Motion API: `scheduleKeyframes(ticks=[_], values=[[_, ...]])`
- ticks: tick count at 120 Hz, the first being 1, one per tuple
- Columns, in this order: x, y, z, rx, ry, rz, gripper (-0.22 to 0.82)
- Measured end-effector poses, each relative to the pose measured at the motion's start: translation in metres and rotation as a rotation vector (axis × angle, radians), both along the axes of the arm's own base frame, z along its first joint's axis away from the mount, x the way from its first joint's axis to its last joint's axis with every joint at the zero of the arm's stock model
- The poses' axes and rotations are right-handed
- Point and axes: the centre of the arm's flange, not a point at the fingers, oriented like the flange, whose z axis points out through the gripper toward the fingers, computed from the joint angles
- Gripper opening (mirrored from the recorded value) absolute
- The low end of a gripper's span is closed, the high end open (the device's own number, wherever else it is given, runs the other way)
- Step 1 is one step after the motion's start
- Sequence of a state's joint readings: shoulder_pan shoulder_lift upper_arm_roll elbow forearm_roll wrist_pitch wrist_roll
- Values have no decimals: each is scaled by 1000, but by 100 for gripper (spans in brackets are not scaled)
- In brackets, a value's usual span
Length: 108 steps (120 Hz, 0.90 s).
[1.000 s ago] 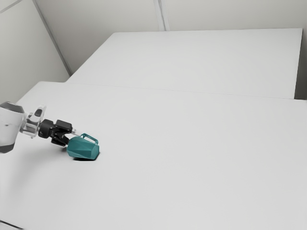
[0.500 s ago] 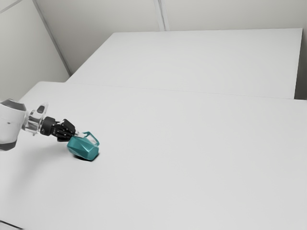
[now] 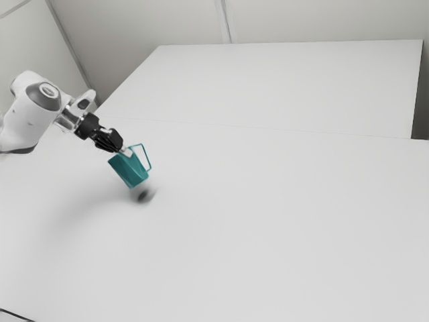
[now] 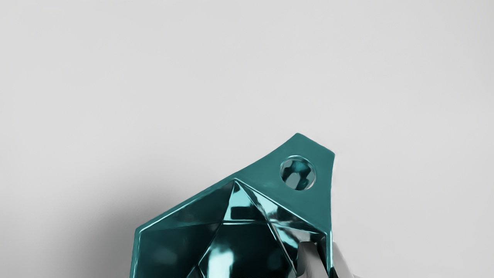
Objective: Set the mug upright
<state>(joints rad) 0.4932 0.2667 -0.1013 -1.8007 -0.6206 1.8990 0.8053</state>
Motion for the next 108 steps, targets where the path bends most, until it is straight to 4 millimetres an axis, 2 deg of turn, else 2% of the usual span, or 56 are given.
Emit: scheduleKeyframes(ticks=[17, 29, 40, 60, 79, 108], values=[[23, -40, 30, 329, 22, -164, -18], [36, -55, 39, 523, 18, -208, -18], [43, -57, 36, 630, 0, -194, -18], [48, -54, 14, 607, -68, -45, -18], [53, -49, 5, 557, -112, 88, -18], [59, -49, -18, 566, -107, 132, -18]])
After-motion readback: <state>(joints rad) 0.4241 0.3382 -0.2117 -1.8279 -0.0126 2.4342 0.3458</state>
